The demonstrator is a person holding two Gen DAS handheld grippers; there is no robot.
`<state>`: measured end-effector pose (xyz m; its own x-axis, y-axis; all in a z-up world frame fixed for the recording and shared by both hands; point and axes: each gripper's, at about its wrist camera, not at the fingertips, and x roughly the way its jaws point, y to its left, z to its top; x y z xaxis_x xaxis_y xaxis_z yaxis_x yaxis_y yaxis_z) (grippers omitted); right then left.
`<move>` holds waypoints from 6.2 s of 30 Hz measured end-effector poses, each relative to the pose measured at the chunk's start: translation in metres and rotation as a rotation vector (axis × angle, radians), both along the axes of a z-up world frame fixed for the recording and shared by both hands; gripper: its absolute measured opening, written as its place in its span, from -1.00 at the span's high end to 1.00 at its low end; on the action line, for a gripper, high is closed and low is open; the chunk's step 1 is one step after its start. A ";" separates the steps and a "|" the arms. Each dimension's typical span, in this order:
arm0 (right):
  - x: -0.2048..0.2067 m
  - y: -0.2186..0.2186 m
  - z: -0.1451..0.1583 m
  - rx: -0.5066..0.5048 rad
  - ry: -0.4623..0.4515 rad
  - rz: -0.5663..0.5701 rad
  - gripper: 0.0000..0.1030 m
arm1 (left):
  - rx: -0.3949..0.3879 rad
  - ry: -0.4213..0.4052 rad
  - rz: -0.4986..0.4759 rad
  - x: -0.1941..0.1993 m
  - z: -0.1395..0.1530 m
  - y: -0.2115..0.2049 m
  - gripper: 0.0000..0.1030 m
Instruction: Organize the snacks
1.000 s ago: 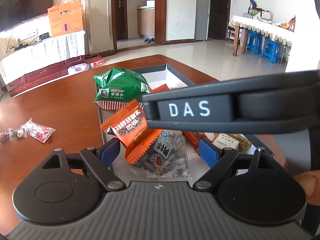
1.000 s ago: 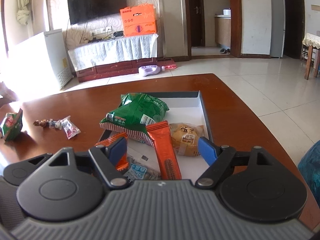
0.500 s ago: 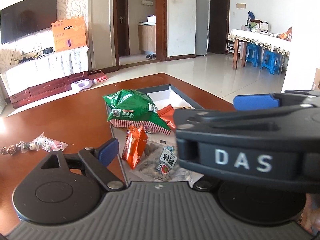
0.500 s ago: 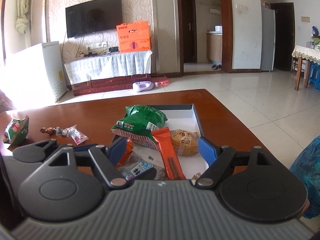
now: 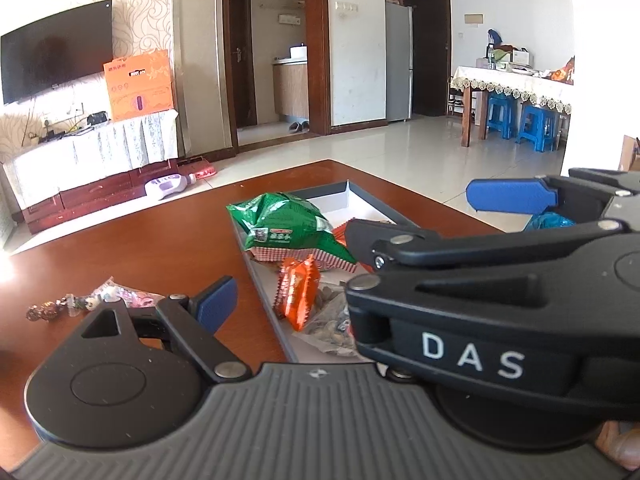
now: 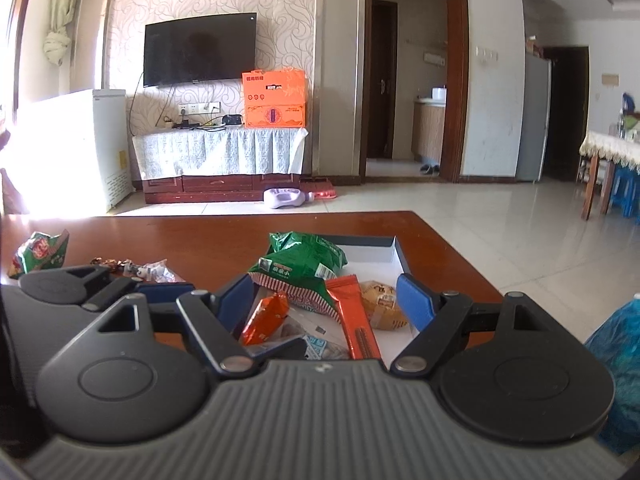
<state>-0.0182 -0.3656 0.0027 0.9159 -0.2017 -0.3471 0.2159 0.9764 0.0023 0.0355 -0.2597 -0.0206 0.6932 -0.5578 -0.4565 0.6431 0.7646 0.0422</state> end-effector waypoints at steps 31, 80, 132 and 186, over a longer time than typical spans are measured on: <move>0.066 0.112 0.004 0.019 -0.048 0.339 -0.58 | 0.052 0.002 0.278 0.057 0.000 0.147 -0.77; 0.157 0.108 -0.038 -0.069 0.271 0.321 -0.58 | 0.067 0.178 0.249 0.239 -0.052 0.166 0.22; 0.206 0.122 -0.052 0.058 0.379 0.358 0.50 | 0.033 0.160 0.117 0.157 -0.040 0.192 0.11; 0.119 0.130 -0.055 0.037 0.369 0.422 0.54 | 0.228 0.076 0.407 0.089 -0.052 0.166 0.64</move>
<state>0.1006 -0.2357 -0.0522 0.7313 0.1744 -0.6594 -0.2008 0.9790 0.0363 0.1246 -0.0936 -0.0727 0.7948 -0.1277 -0.5933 0.3009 0.9319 0.2026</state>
